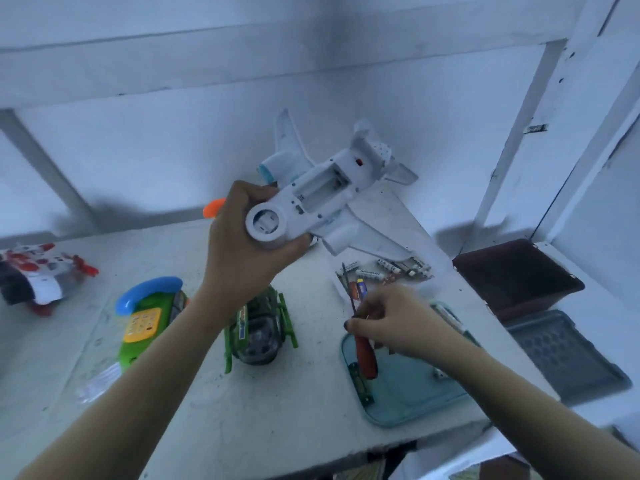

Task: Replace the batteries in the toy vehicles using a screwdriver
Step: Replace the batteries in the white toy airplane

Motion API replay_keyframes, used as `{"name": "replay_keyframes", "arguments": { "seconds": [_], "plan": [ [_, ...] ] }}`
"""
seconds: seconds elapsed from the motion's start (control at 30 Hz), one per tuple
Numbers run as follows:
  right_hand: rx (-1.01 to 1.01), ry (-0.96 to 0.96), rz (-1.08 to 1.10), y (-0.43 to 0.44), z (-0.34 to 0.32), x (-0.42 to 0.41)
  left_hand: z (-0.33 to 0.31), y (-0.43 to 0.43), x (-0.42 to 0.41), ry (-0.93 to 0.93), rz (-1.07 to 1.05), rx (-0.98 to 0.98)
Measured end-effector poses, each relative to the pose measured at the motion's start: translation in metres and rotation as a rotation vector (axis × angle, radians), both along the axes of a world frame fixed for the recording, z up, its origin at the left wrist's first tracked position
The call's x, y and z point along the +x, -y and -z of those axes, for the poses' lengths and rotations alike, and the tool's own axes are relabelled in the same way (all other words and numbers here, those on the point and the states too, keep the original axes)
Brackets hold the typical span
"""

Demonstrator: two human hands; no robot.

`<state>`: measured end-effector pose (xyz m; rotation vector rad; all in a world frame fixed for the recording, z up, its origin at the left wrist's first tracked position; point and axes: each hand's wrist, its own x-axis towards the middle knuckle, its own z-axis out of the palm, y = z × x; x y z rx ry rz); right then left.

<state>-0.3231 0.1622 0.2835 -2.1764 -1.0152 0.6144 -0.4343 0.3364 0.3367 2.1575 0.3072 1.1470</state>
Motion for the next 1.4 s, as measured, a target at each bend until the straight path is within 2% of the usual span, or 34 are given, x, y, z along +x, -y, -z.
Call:
{"name": "replay_keyframes", "arguments": {
  "seconds": [0.27,0.43,0.6,0.8,0.93,1.17,1.4],
  "plan": [
    [-0.125,0.102,-0.050,-0.017,0.019,-0.027,0.006,0.012,-0.070,0.045,0.046,-0.145],
    [-0.183,0.243,-0.086,-0.021,0.024,-0.033,0.015,0.012,-0.113,-0.041,0.086,-0.165],
    [-0.054,0.152,-0.080,-0.010,0.039,-0.017,0.038,0.016,-0.145,-0.131,0.184,-0.199],
    [-0.227,0.243,-0.130,0.010,0.033,-0.001,0.059,0.031,-0.171,-0.184,0.241,-0.329],
    [-0.299,0.193,-0.157,0.018,0.035,-0.008,0.074,0.035,-0.181,-0.221,0.279,-0.383],
    [-0.263,0.116,-0.074,0.021,0.012,-0.012,0.090,0.035,-0.187,-0.257,0.310,-0.432],
    [0.052,0.080,-0.022,0.020,-0.011,-0.025,0.103,0.027,-0.183,-0.286,0.285,-0.387]
  ]
}}
